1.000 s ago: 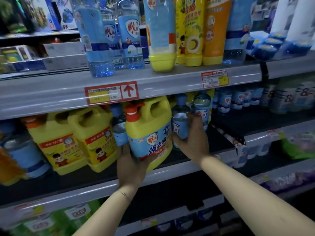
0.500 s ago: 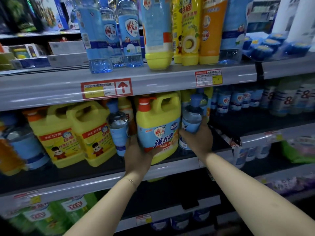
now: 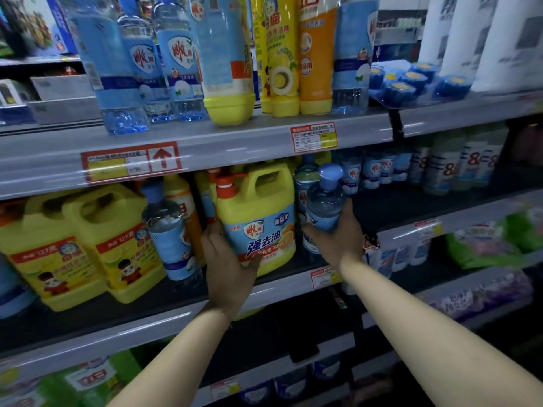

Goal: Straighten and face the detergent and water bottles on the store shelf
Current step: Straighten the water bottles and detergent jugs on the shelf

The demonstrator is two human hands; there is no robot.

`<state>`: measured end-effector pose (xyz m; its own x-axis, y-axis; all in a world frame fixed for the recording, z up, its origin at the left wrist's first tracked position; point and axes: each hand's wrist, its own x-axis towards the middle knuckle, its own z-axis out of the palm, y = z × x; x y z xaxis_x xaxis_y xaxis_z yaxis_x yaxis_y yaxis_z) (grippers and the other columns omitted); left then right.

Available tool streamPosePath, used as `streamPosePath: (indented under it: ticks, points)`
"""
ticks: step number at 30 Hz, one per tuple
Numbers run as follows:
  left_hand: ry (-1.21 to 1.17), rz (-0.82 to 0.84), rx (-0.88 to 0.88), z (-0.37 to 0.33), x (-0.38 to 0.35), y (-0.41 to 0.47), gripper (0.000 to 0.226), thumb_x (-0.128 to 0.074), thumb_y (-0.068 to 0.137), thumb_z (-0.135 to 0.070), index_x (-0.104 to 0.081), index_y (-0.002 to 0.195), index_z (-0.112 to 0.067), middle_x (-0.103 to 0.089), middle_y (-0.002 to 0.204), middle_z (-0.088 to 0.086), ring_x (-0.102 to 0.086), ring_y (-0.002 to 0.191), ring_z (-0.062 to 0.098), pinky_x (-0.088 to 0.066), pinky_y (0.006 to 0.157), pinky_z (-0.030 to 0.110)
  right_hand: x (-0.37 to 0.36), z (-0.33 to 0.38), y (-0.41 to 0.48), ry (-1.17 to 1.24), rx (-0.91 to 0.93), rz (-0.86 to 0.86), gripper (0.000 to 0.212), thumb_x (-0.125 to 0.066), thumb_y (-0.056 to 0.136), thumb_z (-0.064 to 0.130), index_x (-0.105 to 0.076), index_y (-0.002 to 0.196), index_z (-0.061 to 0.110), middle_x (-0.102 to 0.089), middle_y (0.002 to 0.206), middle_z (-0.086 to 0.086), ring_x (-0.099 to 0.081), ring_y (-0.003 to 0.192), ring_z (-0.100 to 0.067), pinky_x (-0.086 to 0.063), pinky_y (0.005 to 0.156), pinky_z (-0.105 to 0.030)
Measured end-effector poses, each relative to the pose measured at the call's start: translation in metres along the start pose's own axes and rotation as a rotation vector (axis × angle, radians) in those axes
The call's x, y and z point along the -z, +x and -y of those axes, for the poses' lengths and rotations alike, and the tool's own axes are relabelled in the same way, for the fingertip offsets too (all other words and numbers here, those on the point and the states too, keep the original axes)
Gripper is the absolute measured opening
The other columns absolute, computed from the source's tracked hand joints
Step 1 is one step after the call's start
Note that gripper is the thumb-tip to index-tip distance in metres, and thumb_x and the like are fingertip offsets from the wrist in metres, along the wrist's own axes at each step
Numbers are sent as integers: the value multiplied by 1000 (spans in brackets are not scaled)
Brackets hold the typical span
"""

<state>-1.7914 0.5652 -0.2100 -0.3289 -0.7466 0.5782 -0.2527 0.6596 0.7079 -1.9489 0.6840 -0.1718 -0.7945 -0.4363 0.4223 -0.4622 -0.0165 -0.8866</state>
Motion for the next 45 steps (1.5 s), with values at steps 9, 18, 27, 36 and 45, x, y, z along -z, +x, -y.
streamPosePath:
  ticks: [9,18,27,36,45]
  points:
    - [-225,446,-55,-46,-19,-18,71,-87,66,-20,-42,122,-25,-53,112,-23,-52,102,-14,-40,82,2,-3,2,-9,34,47,266,65,-85,47,35,-54,103,41,-70,101,13,-68,95,-13,-56,84,-45]
    - [-459,419,107,-29,-35,-16,56,-88,64,-12,-61,113,-13,-72,106,-6,-68,99,8,-56,85,31,9,-5,5,341,2,414,45,-65,72,51,-56,102,19,-63,99,-1,-61,94,-16,-49,78,-31]
    - [-449,437,161,-24,-34,-11,63,-89,62,-15,-58,117,-20,-71,110,-7,-67,102,8,-56,88,34,-26,-45,85,105,-300,221,72,-81,74,15,-37,130,3,-54,127,-10,-55,114,-26,-47,85,-33]
    - [-426,469,145,-21,-32,-11,67,-89,62,-18,-56,121,-16,-69,112,-8,-65,104,5,-55,91,32,-45,-36,97,139,-190,173,49,-79,72,-3,-51,109,11,-60,103,-9,-57,92,-20,-47,78,-33]
    - [-494,513,180,-18,-25,-13,63,-89,62,-9,-58,116,-18,-71,107,-9,-67,100,5,-55,84,23,-11,-34,57,184,-102,142,39,-74,65,-11,-61,101,-2,-69,91,-10,-66,81,-19,-52,71,-35]
